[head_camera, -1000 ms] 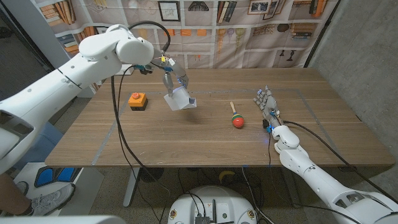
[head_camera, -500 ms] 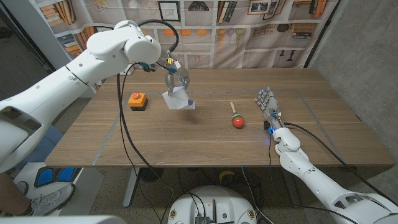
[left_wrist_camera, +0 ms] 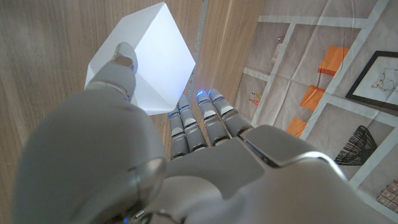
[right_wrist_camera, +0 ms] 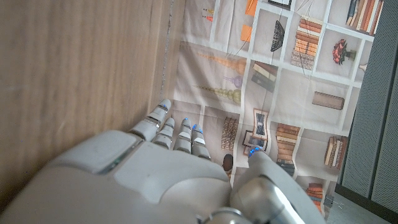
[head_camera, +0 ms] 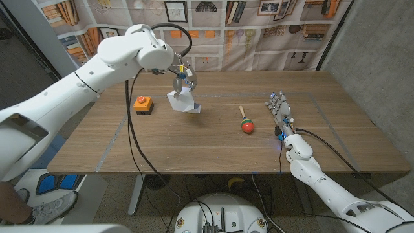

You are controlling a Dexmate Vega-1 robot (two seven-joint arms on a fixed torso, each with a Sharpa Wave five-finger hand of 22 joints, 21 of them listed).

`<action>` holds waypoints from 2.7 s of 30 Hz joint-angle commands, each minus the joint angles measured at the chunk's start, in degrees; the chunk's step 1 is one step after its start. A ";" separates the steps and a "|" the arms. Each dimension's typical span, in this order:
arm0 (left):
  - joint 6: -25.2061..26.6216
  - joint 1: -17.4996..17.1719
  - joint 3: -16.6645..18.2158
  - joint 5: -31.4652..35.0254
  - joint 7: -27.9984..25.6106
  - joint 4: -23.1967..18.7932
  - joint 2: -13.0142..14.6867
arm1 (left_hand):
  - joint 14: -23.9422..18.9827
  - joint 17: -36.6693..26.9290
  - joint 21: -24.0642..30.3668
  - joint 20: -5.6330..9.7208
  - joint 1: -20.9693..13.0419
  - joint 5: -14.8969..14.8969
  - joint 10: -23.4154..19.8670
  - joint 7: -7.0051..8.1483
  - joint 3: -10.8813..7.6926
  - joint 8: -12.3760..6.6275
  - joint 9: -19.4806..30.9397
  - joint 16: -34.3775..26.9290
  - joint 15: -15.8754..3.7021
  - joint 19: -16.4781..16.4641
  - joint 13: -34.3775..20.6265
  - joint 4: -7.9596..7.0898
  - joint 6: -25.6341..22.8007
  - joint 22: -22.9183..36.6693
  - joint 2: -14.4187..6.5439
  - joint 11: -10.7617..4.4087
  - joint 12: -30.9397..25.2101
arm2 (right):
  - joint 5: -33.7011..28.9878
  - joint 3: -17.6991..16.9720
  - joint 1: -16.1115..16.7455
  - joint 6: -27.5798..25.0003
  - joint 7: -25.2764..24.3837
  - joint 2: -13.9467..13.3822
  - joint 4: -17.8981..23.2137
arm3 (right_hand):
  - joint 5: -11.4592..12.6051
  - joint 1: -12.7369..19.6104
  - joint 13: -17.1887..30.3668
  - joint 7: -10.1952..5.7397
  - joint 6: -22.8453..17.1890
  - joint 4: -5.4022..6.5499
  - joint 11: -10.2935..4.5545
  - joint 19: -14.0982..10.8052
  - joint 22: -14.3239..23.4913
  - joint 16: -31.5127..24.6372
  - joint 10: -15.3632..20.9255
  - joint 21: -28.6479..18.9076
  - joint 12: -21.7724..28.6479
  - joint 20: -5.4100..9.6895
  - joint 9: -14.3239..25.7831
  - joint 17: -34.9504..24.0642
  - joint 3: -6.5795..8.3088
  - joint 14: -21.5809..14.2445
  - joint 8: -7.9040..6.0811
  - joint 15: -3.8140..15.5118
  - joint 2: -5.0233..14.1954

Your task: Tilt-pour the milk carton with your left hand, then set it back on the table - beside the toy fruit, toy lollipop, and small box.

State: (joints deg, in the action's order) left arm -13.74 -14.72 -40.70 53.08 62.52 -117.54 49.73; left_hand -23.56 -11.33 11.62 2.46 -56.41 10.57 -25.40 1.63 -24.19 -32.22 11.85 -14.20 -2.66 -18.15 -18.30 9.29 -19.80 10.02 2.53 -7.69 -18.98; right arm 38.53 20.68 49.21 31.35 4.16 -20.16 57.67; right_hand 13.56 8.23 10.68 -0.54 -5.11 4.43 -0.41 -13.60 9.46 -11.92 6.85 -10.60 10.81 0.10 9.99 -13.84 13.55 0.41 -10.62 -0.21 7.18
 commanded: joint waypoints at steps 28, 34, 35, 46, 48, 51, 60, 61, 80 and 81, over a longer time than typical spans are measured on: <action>-0.08 -9.56 1.45 22.16 -5.79 -6.61 -1.39 | -1.02 -0.23 0.10 3.44 -1.01 0.36 -1.01 0.14 0.99 -0.56 0.23 -0.47 -7.52 -0.84 -0.91 0.20 -0.23 0.06 -1.63 -0.55 -0.17 | 1.28 -1.09 -1.04 1.81 1.09 1.49 -3.87 | 0.03 -0.94 0.13 0.02 -0.38 -0.11 -0.06 -0.24 0.11 -0.32 -0.05 -0.17 0.23 -0.57 0.10 -0.07 0.95 -0.06 -0.15 -0.46 -0.12; -0.63 -10.03 1.60 23.32 -5.49 -6.80 -1.65 | -1.06 -0.26 0.08 3.40 -1.00 0.35 -1.18 0.21 1.20 -0.61 0.21 -0.49 -7.52 -0.89 -1.04 0.15 -0.21 0.06 -1.76 -0.72 -0.18 | 1.36 -1.13 -1.11 1.95 1.15 1.66 -4.02 | 0.03 -0.99 0.14 -0.01 -0.36 -0.13 -0.03 -0.25 0.11 -0.33 -0.04 -0.16 0.23 -0.60 0.10 -0.07 1.01 -0.03 -0.13 -0.46 -0.14; -0.69 -10.03 1.62 23.35 -5.16 -6.80 -1.79 | -1.05 -0.26 0.08 3.40 -1.00 0.35 -1.13 0.23 1.23 -0.63 0.21 -0.49 -7.52 -0.88 -1.06 0.15 -0.24 0.06 -1.78 -0.76 -0.15 | 1.32 -1.12 -1.12 1.99 1.13 1.67 -4.06 | 0.03 -1.00 0.14 -0.01 -0.35 -0.13 -0.07 -0.26 0.11 -0.33 -0.05 -0.17 0.23 -0.61 0.10 -0.06 1.03 -0.03 -0.13 -0.51 -0.13; -1.10 -10.29 1.68 25.04 -2.84 -8.27 -2.44 | -1.10 -0.29 0.01 3.32 -1.07 0.36 -1.20 0.15 1.48 -0.70 0.18 -0.51 -7.58 -0.84 -1.25 0.12 -0.22 0.06 -2.06 -0.66 -0.09 | 1.50 -1.33 -0.76 2.33 1.06 1.72 -3.81 | 0.02 -1.09 0.14 -0.01 -0.34 -0.17 -0.02 -0.27 0.12 -0.34 -0.06 -0.16 0.23 -0.66 0.10 -0.05 1.14 -0.03 -0.12 -0.43 -0.18; -1.11 -10.51 1.79 25.34 -2.81 -8.44 -2.49 | -1.09 -0.30 0.01 3.30 -1.10 0.37 -1.18 0.16 1.50 -0.71 0.17 -0.51 -7.60 -0.84 -1.29 0.12 -0.20 0.06 -2.13 -0.63 -0.07 | 1.64 -1.38 -0.81 2.49 1.30 1.84 -4.08 | 0.02 -1.10 0.14 0.00 -0.32 -0.18 -0.05 -0.27 0.12 -0.35 -0.05 -0.16 0.23 -0.67 0.10 -0.05 1.16 -0.05 -0.12 -0.49 -0.18; -1.45 -10.62 1.79 25.74 -2.70 -8.67 -2.60 | -1.12 -0.31 -0.03 3.27 -1.13 0.39 -1.17 0.18 1.55 -0.72 0.17 -0.53 -7.61 -0.79 -1.34 0.11 -0.18 0.06 -2.25 -0.71 -0.04 | 1.86 -1.46 -0.88 2.76 1.64 2.03 -4.44 | 0.02 -1.12 0.14 0.03 -0.32 -0.18 -0.11 -0.28 0.12 -0.36 -0.10 -0.16 0.22 -0.69 0.10 -0.04 1.20 -0.05 -0.12 -0.52 -0.18; -2.73 -10.81 1.10 28.05 -2.96 -9.02 -3.15 | -1.14 -0.32 -0.05 3.24 -1.35 0.45 -1.27 0.24 1.65 -0.76 0.15 -0.53 -7.61 -0.78 -1.48 0.17 -0.15 0.06 -2.54 -0.71 0.00 | 2.04 -1.68 -0.58 3.04 1.84 1.91 -4.22 | 0.01 -1.19 0.14 0.03 -0.31 -0.20 -0.08 -0.34 0.12 -0.34 -0.10 -0.18 0.22 -0.88 0.10 -0.04 1.26 0.02 -0.11 -0.47 -0.22; -2.65 -10.91 1.18 28.03 -2.98 -8.99 -3.27 | -1.16 -0.32 -0.05 3.22 -1.36 0.45 -1.28 0.24 1.66 -0.76 0.15 -0.54 -7.62 -0.78 -1.49 0.18 -0.14 0.06 -2.55 -0.68 0.00 | 2.07 -1.71 -0.53 3.04 1.80 1.89 -4.13 | 0.00 -1.20 0.14 0.03 -0.31 -0.21 0.00 -0.34 0.12 -0.35 -0.09 -0.17 0.23 -0.89 0.10 -0.05 1.26 0.02 -0.12 -0.45 -0.23; 5.38 -13.90 4.86 23.02 -2.56 -7.64 -5.52 | -1.06 -0.34 -0.10 3.17 -1.44 0.49 -1.22 0.07 2.04 -0.82 0.12 -0.49 -7.52 -0.74 -1.77 0.12 -0.04 0.07 -3.00 -0.64 0.17 | 2.00 -1.96 0.40 2.32 1.00 1.00 -2.21 | -0.01 -1.32 0.14 0.00 -0.31 -0.27 -0.10 -0.36 0.13 -0.39 -0.04 -0.17 0.25 -0.97 0.10 -0.03 1.46 -0.02 -0.11 -0.50 -0.26; 5.68 -13.96 4.95 22.67 -2.66 -7.58 -5.47 | -1.07 -0.34 -0.10 3.17 -1.45 0.49 -1.26 0.10 2.06 -0.81 0.12 -0.49 -7.53 -0.75 -1.78 0.12 -0.02 0.07 -3.02 -0.63 0.17 | 1.99 -1.97 0.48 2.26 0.89 0.95 -2.08 | -0.01 -1.32 0.14 0.03 -0.29 -0.28 -0.09 -0.38 0.13 -0.38 -0.05 -0.17 0.24 -0.93 0.10 -0.03 1.47 0.00 -0.11 -0.43 -0.26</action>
State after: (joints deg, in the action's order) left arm -13.07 -27.17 -37.69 79.50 59.85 -126.00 45.18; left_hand -24.16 -11.61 11.62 2.56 -55.81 10.83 -25.80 1.84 -22.37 -32.64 11.87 -14.42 -2.66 -18.66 -19.88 9.53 -19.41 9.99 1.92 -8.08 -18.79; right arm 40.59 18.87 49.05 34.15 5.76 -18.64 54.29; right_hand 13.53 7.33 10.68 -0.53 -5.10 4.19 -0.41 -13.69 9.45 -11.92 6.85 -10.60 10.81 -0.63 9.98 -13.86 14.41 0.41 -10.62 -0.21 6.57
